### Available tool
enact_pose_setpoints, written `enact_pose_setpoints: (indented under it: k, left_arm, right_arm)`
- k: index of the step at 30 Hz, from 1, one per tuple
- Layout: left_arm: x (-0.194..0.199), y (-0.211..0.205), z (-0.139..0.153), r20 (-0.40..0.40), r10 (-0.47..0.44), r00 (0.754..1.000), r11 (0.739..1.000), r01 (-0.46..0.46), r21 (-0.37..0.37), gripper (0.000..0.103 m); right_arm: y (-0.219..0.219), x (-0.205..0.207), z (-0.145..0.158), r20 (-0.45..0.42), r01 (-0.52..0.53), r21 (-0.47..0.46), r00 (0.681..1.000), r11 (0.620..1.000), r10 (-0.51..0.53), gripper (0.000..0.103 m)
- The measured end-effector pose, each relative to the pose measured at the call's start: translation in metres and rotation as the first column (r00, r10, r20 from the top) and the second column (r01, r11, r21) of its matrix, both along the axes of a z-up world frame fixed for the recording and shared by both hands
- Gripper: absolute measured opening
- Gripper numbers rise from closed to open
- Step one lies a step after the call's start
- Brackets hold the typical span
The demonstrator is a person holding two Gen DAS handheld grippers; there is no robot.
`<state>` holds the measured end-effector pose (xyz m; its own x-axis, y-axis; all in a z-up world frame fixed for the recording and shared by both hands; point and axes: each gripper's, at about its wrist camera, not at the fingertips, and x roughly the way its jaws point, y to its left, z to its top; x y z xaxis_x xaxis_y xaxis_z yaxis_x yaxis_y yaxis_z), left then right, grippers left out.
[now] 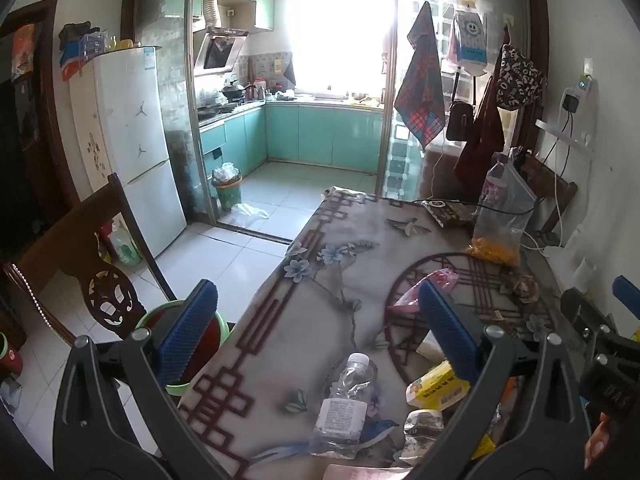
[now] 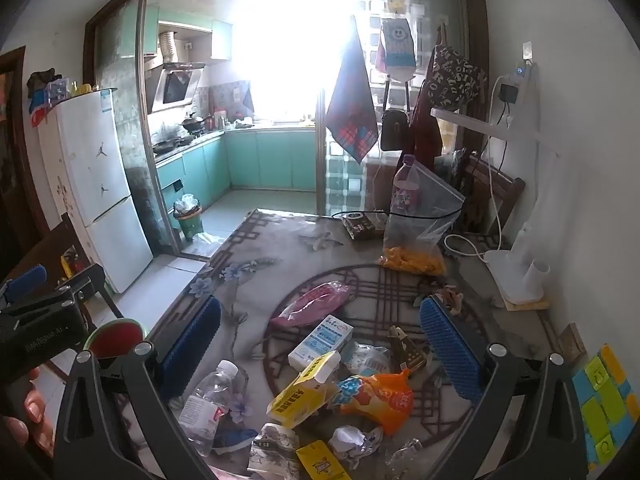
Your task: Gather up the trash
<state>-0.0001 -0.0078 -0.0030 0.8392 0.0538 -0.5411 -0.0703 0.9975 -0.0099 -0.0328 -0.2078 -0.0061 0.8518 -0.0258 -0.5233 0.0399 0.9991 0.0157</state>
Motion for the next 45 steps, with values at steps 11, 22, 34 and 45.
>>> enact_pose_setpoints:
  k: [11, 22, 34, 45]
  left_arm:
    - [0.001, -0.001, -0.001, -0.003, 0.0, 1.0, 1.0, 0.0, 0.002, 0.098]
    - [0.004, -0.002, -0.006, -0.008, -0.009, 1.0, 1.0, 0.009, 0.004, 0.098]
    - [0.006, -0.004, -0.005, -0.012, -0.005, 1.0, 1.0, 0.005, 0.01, 0.098]
    - [0.013, 0.005, -0.017, -0.08, -0.053, 0.995, 0.998, 0.051, -0.024, 0.098]
  right_arm:
    - [0.001, 0.004, -0.002, -0.012, -0.003, -0.007, 1.0, 1.0, 0.003, 0.096]
    - [-0.003, 0.007, -0.006, -0.008, 0.008, 0.003, 1.0, 1.0, -0.008, 0.096]
    - [-0.001, 0.008, -0.007, 0.005, 0.003, 0.002, 1.0, 1.0, -0.003, 0.096]
    - [0.023, 0.021, -0.038, -0.152, -0.24, -0.072, 0.962, 0.968, 0.227, 0.096]
